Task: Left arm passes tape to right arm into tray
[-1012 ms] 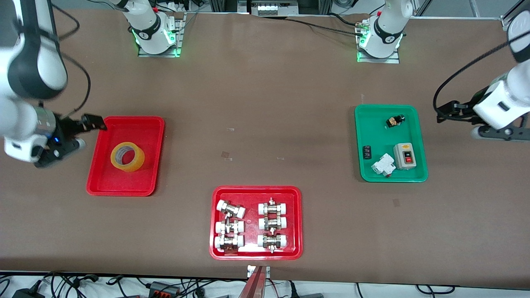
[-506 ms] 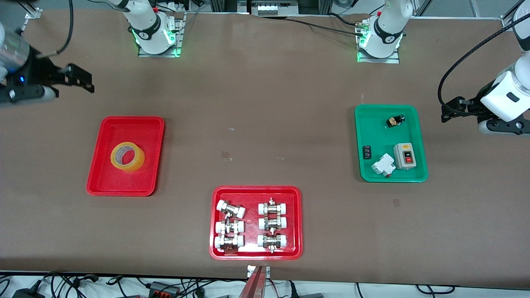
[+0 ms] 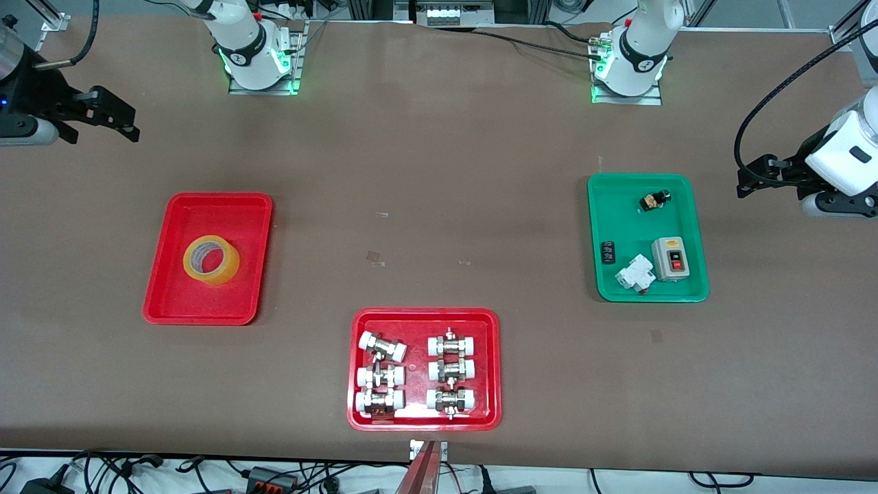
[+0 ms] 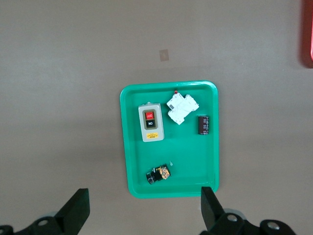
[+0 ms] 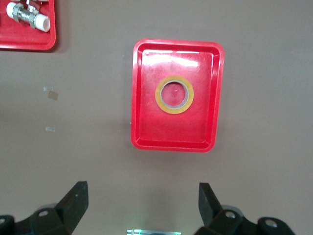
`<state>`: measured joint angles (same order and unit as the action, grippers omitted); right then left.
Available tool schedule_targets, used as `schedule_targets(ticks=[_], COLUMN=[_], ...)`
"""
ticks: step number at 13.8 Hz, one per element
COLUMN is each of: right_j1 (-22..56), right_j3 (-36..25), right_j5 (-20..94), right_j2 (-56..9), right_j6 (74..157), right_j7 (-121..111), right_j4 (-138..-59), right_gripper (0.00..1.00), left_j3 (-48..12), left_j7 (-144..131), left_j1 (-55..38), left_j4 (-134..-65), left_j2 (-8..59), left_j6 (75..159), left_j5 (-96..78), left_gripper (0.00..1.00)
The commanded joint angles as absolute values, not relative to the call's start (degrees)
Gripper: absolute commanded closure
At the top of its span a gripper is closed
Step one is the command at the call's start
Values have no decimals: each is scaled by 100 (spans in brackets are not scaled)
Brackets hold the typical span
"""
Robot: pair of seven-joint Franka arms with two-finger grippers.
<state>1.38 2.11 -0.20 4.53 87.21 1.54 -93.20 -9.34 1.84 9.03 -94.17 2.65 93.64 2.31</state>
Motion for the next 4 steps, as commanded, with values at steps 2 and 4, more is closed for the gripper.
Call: schedule_targets(ticks=[2, 4], right_j1=[141, 132], right_j3=[246, 246], right_j5=[-88, -97], right_j2=[317, 247], right_j6=[8640, 8640], right_j7=[308, 317], right_j4=[-8940, -8790], right_gripper=[0, 0], left_j3=[-949, -949], left_j7=[193, 228], left_j1=[923, 932], left_j4=[-9352, -9369], left_j2=[228, 229], left_j6=[9219, 9220], left_j5=[290, 281], left_gripper=[0, 0])
